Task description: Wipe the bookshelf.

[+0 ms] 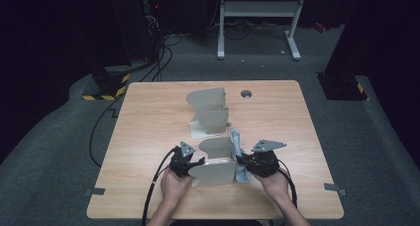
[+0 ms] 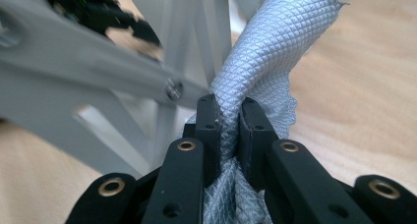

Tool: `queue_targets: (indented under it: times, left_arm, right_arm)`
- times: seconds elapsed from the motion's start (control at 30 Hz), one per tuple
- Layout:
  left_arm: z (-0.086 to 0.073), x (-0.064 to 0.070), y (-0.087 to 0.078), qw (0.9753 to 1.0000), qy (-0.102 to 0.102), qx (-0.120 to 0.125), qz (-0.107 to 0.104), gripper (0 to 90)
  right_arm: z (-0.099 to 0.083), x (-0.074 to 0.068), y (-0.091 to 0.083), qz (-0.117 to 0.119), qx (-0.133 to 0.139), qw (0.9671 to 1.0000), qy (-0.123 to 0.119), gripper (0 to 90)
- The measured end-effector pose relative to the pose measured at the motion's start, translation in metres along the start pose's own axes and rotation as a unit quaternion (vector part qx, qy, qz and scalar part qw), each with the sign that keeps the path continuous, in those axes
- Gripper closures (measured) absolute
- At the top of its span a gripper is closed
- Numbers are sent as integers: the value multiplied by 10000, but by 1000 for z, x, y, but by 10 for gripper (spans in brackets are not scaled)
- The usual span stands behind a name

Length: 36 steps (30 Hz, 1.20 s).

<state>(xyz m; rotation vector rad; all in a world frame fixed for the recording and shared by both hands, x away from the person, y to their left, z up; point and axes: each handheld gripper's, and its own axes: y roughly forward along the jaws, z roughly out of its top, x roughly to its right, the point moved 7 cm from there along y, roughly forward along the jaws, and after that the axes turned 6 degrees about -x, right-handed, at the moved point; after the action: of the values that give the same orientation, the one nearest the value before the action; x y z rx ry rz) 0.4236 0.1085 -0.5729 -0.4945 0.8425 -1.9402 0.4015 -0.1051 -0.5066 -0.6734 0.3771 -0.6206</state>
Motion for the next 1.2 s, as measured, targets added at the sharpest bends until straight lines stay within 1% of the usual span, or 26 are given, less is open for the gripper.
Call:
queue_targets:
  times: [0.1, 0.13, 0.27, 0.43, 0.57, 0.63, 0.77, 0.87, 0.93, 0.97, 1.1, 1.17, 1.2]
  left_arm:
    - [0, 0, 0, 10000, 1, -1, 0, 365]
    - [0, 0, 0, 10000, -1, 0, 0, 365]
    - [0, 0, 0, 10000, 0, 0, 1, 364]
    - [0, 0, 0, 10000, 0, 1, 1, 365]
    - [0, 0, 0, 10000, 1, 1, 2, 365]
    - [0, 0, 0, 10000, 1, 0, 2, 365]
    - [0, 0, 0, 10000, 0, 1, 3, 365]
    - [0, 0, 0, 10000, 2, 0, 3, 365]
    - [0, 0, 0, 10000, 1, 1, 4, 365]
    - [0, 0, 0, 10000, -1, 1, 5, 365]
    - [0, 0, 0, 10000, -3, -1, 8, 365]
    - [0, 0, 0, 10000, 2, -1, 8, 365]
    - [0, 0, 0, 10000, 0, 1, 7, 365]
  right_arm:
    - [7, -5, -11, 9, 144, 9999, -59, 818]
    - [10, -7, -16, -2, 199, 9997, -132, 817]
    - [16, -16, -29, -5, 325, 9991, -280, 817]
    - [17, -24, -44, 3, 476, 9982, -366, 817]
    - [14, -30, -47, -37, 482, 9979, -440, 816]
    - [9, -30, -44, -24, 419, 9983, -410, 816]
    - [-7, -28, -26, 69, 119, 9995, -274, 816]
    - [-21, -25, -10, 56, -145, 9997, -190, 816]
    - [-27, -23, -3, 67, -243, 9996, -144, 817]
    - [-31, -23, 0, 16, -322, 9994, -139, 817]
    - [-45, -23, 19, -148, -669, 9973, -272, 817]
    - [-48, -24, 23, -77, -711, 9972, -196, 817]
    - [-47, -23, 23, -67, -676, 9975, -200, 817]
